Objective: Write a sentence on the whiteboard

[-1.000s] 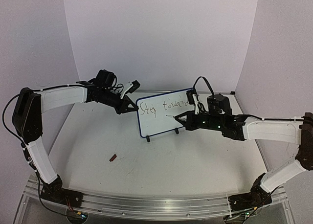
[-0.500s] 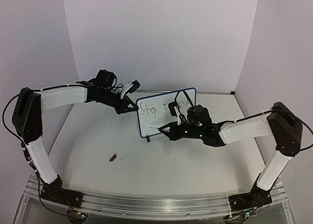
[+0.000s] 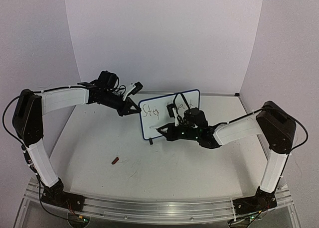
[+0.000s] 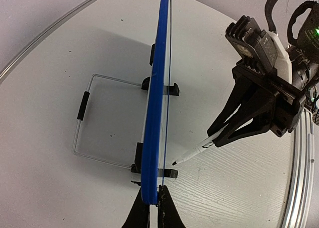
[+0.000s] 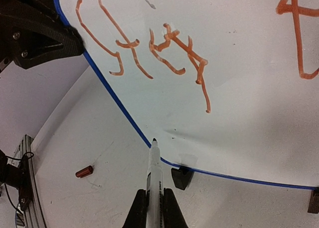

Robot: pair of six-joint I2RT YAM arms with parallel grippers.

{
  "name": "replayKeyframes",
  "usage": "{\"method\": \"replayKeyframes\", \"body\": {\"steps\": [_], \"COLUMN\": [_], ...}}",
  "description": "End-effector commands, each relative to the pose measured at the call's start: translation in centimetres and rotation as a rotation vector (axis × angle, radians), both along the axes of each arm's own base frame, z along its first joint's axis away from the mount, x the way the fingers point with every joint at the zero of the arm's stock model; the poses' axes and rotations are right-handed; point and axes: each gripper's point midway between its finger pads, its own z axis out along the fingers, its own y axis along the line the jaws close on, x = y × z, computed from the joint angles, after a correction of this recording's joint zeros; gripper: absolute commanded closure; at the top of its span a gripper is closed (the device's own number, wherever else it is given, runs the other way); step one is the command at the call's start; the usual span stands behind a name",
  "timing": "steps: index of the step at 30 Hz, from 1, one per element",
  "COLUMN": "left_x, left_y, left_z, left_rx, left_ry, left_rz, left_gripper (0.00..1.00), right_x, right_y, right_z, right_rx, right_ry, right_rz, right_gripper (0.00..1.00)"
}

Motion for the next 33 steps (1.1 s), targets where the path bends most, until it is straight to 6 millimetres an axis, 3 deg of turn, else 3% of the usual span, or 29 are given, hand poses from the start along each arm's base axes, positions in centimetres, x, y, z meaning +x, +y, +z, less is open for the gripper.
{"method": "replayKeyframes", "body": {"steps": [1, 13, 19, 27, 33], "left_x": [-0.4, -0.5, -0.5, -0.4, -0.4], "left_y": [1.3, 1.3, 1.3, 1.3, 1.3], "left_z": [-3.9, -3.9, -3.9, -3.8, -3.8], "left_rx": [0.129, 0.128, 0.127, 0.125, 0.125], "left_ry": [0.076, 0.077, 0.075, 0.075, 0.076], "left_rz": [0.027, 0.026, 0.025, 0.026, 0.025], "left_gripper": [1.0, 1.0, 1.0, 1.0, 1.0], "right_x": [1.7, 2.6, 2.4, 2.3, 2.5], "right_y": [0.6, 1.1, 1.5, 0.6, -0.2], "right_z": [1.8, 2.2, 1.4, -0.3, 0.5], "right_rx": [0.05, 0.053, 0.048, 0.015, 0.013], "right_ry": [-0.052, -0.076, -0.056, -0.032, -0.056], "right_rz": [-0.056, -0.07, -0.043, -0.08, -0.115], "right_gripper": [1.0, 1.0, 1.0, 1.0, 1.0]}}
